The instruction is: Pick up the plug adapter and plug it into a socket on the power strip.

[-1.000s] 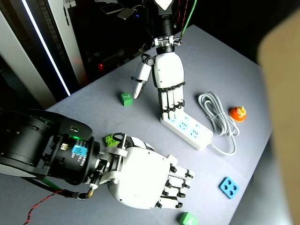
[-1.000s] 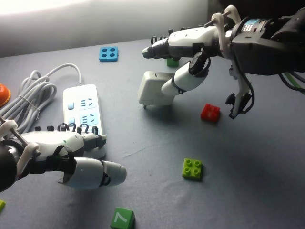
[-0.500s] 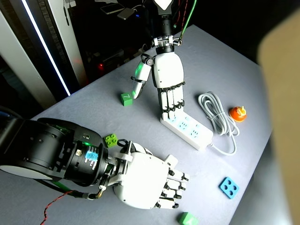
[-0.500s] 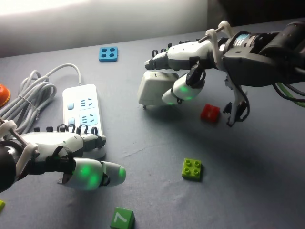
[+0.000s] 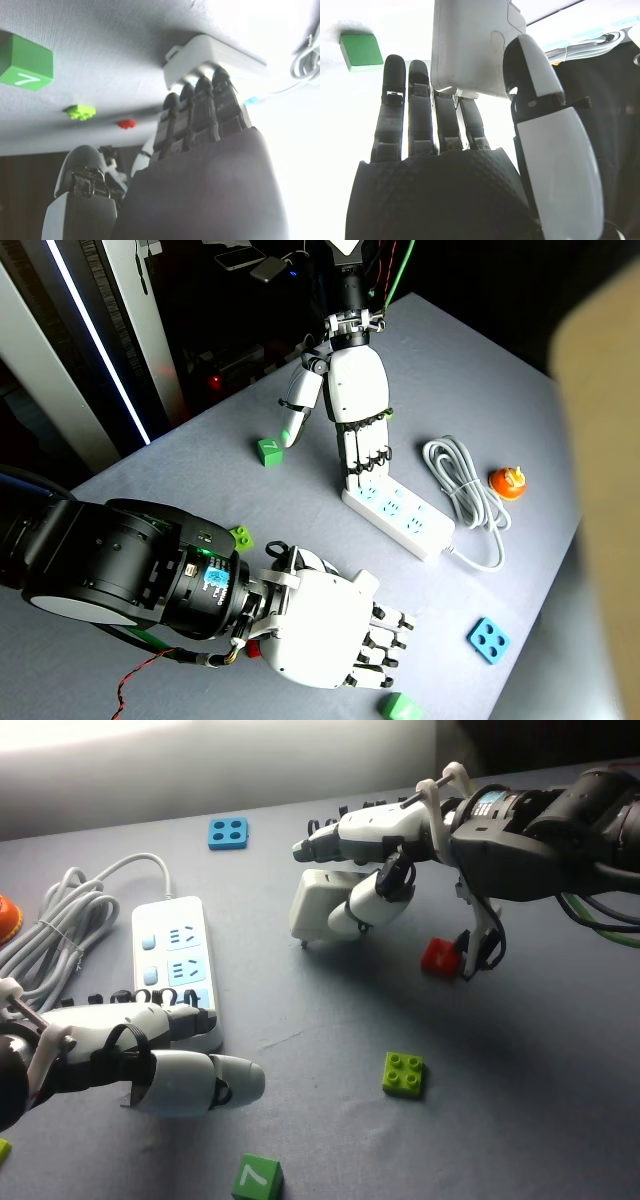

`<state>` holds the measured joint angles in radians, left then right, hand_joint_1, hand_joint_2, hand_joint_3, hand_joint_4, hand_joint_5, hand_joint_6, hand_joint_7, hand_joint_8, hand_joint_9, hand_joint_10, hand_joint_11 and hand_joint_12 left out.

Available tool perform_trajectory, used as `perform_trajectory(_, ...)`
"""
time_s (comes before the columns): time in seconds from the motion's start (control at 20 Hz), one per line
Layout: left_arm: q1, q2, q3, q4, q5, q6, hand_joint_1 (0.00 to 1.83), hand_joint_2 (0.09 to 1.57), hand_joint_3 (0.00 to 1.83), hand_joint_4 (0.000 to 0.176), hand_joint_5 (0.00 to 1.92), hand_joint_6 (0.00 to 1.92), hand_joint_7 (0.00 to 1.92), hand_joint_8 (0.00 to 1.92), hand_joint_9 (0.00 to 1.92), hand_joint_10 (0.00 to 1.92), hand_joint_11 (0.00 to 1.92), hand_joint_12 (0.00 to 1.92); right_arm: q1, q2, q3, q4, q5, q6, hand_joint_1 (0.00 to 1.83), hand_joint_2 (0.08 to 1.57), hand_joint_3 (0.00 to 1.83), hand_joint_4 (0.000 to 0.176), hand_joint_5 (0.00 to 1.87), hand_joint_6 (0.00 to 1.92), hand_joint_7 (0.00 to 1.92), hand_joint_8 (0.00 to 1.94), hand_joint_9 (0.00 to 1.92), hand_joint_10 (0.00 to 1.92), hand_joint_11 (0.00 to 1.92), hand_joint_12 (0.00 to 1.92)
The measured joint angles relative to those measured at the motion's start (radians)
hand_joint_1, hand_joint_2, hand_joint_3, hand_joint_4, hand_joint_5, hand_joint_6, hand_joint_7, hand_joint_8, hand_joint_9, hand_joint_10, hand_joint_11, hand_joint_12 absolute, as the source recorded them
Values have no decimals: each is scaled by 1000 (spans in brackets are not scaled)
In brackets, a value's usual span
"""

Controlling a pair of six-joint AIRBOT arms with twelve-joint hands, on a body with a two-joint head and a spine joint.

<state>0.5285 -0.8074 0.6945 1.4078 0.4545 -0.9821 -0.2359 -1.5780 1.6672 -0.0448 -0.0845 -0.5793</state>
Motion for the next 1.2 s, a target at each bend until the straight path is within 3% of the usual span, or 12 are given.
perform_trajectory(0.55, 20, -16, 5, 16, -19, 42, 0, 1197, 0, 0, 40, 5, 33, 5, 28, 5, 18, 44, -8, -31, 29, 0, 13, 1, 871, 1211, 7, 0, 186, 2, 247, 0, 267, 0, 0, 947)
perform_trajectory(0.65, 27, -16, 5, 21, -21, 43, 0, 1201, 0, 0, 26, 0, 16, 0, 11, 0, 1, 38, -8, -31, 30, 0, 13, 0, 936, 1163, 0, 0, 198, 8, 266, 7, 287, 7, 0, 981)
perform_trajectory(1.05, 49, -16, 4, 44, -29, 46, 0, 1203, 0, 0, 33, 6, 30, 6, 21, 8, 21, 25, -11, -38, 41, 0, 19, 1, 847, 1240, 9, 0, 153, 1, 212, 1, 242, 1, 0, 861)
perform_trajectory(1.2, 49, -16, 4, 45, -29, 46, 0, 1205, 0, 0, 36, 5, 38, 7, 28, 9, 22, 29, -11, -38, 41, 0, 19, 1, 878, 1220, 0, 0, 194, 7, 250, 5, 277, 8, 0, 954)
